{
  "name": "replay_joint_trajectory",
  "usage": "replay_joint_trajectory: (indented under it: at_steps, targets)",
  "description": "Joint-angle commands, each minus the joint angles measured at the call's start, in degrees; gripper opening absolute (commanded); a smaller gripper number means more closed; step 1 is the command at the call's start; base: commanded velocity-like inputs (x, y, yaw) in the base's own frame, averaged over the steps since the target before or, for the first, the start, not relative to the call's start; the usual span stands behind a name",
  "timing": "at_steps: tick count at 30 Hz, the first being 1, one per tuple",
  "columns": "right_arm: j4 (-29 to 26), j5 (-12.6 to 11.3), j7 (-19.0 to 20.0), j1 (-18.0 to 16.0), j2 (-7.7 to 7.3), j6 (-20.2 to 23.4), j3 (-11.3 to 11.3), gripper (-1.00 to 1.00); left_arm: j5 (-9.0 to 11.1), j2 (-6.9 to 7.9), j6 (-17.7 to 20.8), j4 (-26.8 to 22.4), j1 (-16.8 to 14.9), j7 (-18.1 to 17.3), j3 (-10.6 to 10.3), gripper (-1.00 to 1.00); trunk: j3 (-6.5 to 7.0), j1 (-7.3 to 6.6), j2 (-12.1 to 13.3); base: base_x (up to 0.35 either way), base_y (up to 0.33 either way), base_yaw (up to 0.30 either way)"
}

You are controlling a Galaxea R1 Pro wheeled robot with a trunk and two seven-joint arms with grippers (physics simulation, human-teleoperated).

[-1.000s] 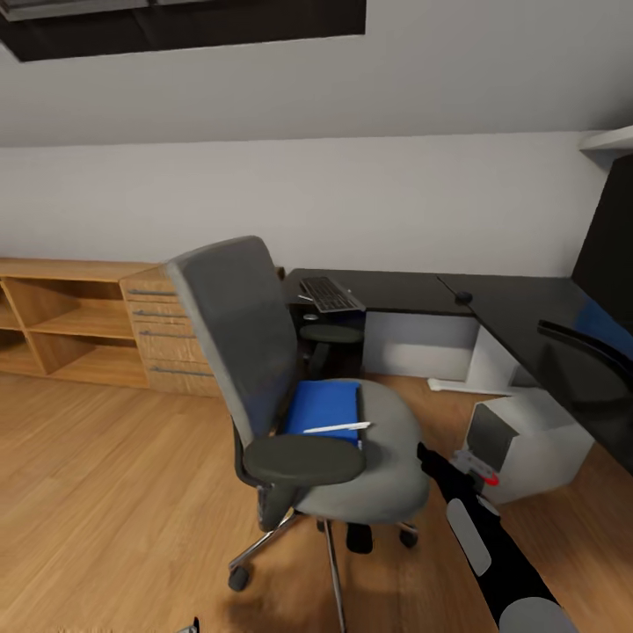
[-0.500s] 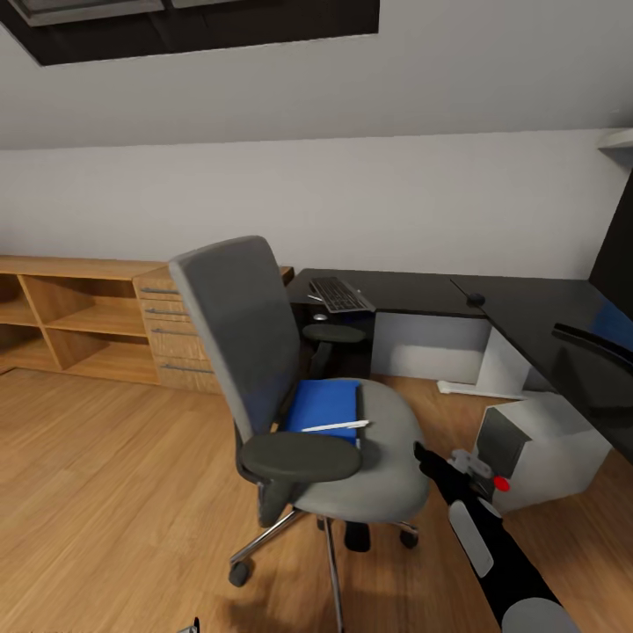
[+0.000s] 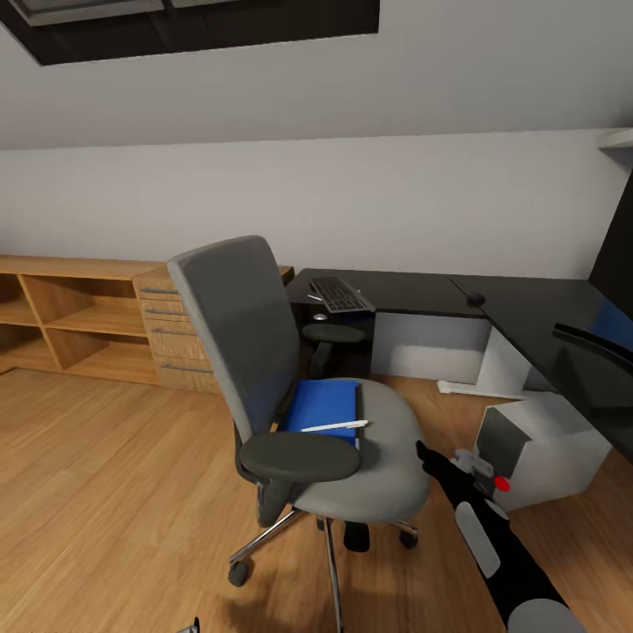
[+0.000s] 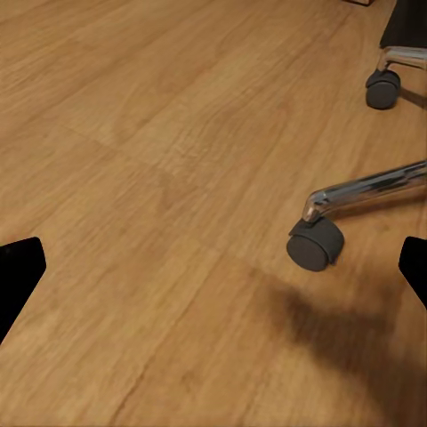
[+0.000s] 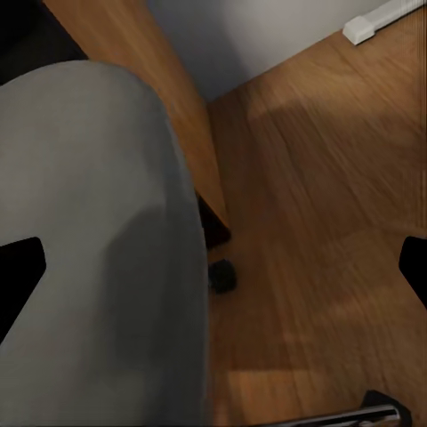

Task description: In the bedroom, organize the workspace by keeping the computer under the desk, ensuring the monitor is on the desk, placing the keyboard on the desk next to the monitor, placing the mouse on the desk next to the keyboard, moving the folder from the swivel chair onto the desk next to the mouse, stacking the notebook on top of the folder with the pen on top of the notebook, and positioning the swivel chair next to the desk.

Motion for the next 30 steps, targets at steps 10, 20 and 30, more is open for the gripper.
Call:
replay_joint_trajectory:
  at_steps: [10, 20, 30]
  targets:
    - [-0.1, -0.5, -0.7, 0.0, 0.28, 0.3, -1.0, 1.0, 0.0, 0.0, -0.2, 0.0, 0.0, 0.1, 0.1, 1.0, -0.06, -0.01, 0.0, 0.0, 0.0, 0.054]
    - [-0.1, -0.5, -1.3, 0.0, 0.33, 0.3, -1.1, 1.0, 0.0, 0.01, -0.2, 0.0, 0.0, 0.1, 0.1, 1.0, -0.06, -0.01, 0.0, 0.0, 0.0, 0.253]
    - [-0.1, -0.5, -1.4, 0.0, 0.4, 0.3, -1.0, 1.0, 0.1, -0.03, -0.1, 0.0, 0.0, 0.1, 0.1, 1.0, -0.06, -0.01, 0.0, 0.0, 0.0, 0.278]
